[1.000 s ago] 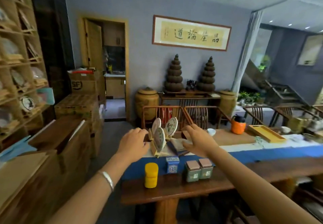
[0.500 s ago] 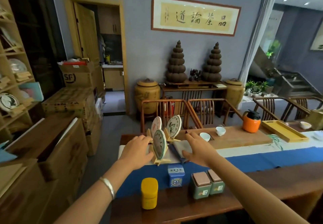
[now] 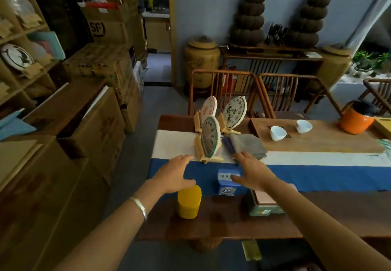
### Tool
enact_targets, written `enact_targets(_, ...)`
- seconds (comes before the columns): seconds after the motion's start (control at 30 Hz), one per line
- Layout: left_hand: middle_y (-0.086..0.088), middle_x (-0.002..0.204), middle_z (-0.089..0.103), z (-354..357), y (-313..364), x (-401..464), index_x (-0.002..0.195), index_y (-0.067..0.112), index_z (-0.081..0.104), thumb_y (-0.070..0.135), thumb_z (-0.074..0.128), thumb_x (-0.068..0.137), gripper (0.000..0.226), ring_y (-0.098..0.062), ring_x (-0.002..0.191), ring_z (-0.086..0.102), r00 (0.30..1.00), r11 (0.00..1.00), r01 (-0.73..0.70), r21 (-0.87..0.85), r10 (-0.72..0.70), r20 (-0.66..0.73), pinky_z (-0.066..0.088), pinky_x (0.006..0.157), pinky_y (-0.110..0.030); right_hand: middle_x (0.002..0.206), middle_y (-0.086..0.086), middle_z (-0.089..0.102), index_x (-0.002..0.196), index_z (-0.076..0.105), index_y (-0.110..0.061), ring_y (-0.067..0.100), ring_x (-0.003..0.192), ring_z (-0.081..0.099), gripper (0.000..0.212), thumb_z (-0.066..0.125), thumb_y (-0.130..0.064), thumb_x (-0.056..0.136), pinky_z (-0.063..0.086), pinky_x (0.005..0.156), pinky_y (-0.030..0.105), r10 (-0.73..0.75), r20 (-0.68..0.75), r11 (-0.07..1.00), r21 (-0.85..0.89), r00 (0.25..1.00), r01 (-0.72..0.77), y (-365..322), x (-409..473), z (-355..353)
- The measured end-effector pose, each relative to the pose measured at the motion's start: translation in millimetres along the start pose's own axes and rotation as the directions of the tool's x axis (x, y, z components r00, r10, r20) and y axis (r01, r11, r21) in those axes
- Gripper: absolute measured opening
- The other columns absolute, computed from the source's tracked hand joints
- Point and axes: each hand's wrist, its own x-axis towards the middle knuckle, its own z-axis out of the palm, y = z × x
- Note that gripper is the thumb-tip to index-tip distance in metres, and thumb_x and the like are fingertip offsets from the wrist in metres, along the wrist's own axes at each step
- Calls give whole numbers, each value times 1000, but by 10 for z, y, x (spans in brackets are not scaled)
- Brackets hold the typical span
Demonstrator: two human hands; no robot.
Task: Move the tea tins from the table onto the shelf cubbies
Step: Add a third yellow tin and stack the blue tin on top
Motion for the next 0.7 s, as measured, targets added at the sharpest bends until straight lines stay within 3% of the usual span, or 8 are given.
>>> enact_targets(0.23,5,160,9,652,-309,77,151,34,0,53,83,59,125,-19,145,9,973,987,143,-72,-127,195,24,112,-39,142,7,40,145,26,-22,27,123,46,94,78,-47,71,46,95,37,2,122,1000,-8,993,-1,394,357,582)
enact_targets(0.33,3,157,13,877,-438,104,149,39,-6,52,86,53,134,-23,142,19,964,977,189,-98,-165,209,31,110,-42,152,9,30,151,15,-17,30,134,37,111,80,-51,67,40,105,41,-1,184,996,-85,983,17,541,518,823)
enact_targets(0.43,2,145,25,988,-542,120,144,42,4,51,86,52,124,-23,128,36,960,961,220,-165,-184,210,41,100,-41,153,12,28,152,9,-15,33,134,36,117,80,-51,66,39,106,43,6,232,989,-147,973,29,650,666,987)
enact_targets(0.53,7,137,30,1069,-610,110,134,44,17,49,85,50,109,-20,118,43,972,960,194,-202,-159,175,47,92,-40,144,12,37,148,18,-12,32,127,43,108,82,-44,66,44,99,42,28,257,990,-140,966,8,702,736,1126)
enact_targets(0.7,15,128,33,1144,-679,100,124,45,24,54,83,47,97,-14,110,44,981,959,168,-230,-140,134,46,83,-32,120,7,52,120,41,-17,22,103,51,75,84,-34,62,47,80,32,3,220,1000,-29,976,4,785,805,1226)
